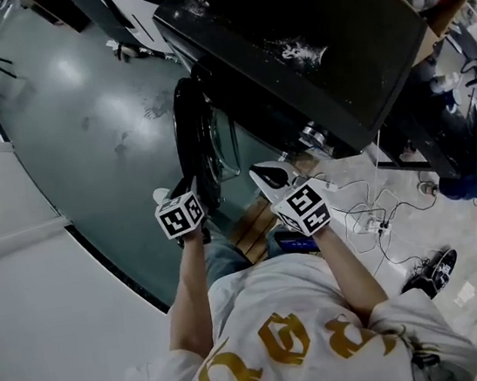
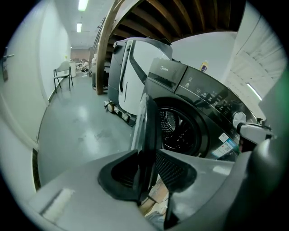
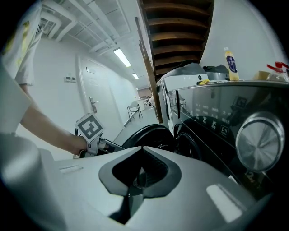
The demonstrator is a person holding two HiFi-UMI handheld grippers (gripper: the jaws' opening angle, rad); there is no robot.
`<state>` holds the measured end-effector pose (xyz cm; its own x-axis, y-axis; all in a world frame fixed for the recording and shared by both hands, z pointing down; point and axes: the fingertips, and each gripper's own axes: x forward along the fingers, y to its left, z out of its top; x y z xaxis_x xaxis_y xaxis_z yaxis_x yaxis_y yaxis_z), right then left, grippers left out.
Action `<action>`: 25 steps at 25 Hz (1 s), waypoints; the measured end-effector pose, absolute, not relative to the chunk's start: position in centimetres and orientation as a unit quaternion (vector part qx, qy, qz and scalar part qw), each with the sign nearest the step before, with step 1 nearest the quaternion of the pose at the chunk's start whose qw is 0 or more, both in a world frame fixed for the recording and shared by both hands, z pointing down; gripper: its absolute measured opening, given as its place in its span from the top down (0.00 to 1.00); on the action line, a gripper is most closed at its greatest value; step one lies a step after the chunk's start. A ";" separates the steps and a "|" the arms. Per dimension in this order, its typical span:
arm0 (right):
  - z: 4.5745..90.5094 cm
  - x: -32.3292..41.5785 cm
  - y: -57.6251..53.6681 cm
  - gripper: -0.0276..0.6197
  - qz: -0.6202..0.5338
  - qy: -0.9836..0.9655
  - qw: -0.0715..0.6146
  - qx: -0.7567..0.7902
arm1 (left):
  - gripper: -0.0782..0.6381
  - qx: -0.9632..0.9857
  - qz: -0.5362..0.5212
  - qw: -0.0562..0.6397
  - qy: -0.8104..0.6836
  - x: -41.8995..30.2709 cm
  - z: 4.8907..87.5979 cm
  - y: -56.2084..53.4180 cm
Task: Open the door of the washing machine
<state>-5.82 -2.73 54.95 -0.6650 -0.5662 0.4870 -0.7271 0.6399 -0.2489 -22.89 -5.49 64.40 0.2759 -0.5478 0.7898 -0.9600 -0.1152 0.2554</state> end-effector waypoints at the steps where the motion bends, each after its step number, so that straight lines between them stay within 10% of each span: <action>1: 55.1 -6.0 -2.9 0.92 0.217 -0.886 0.187 0.364 | 0.72 0.698 0.266 0.386 -0.541 -23.2 64.4 -5.5; 25: 56.4 -8.0 -5.7 0.92 0.193 -0.881 0.238 0.361 | 0.71 0.696 0.288 0.345 -0.561 -29.9 64.3 -6.9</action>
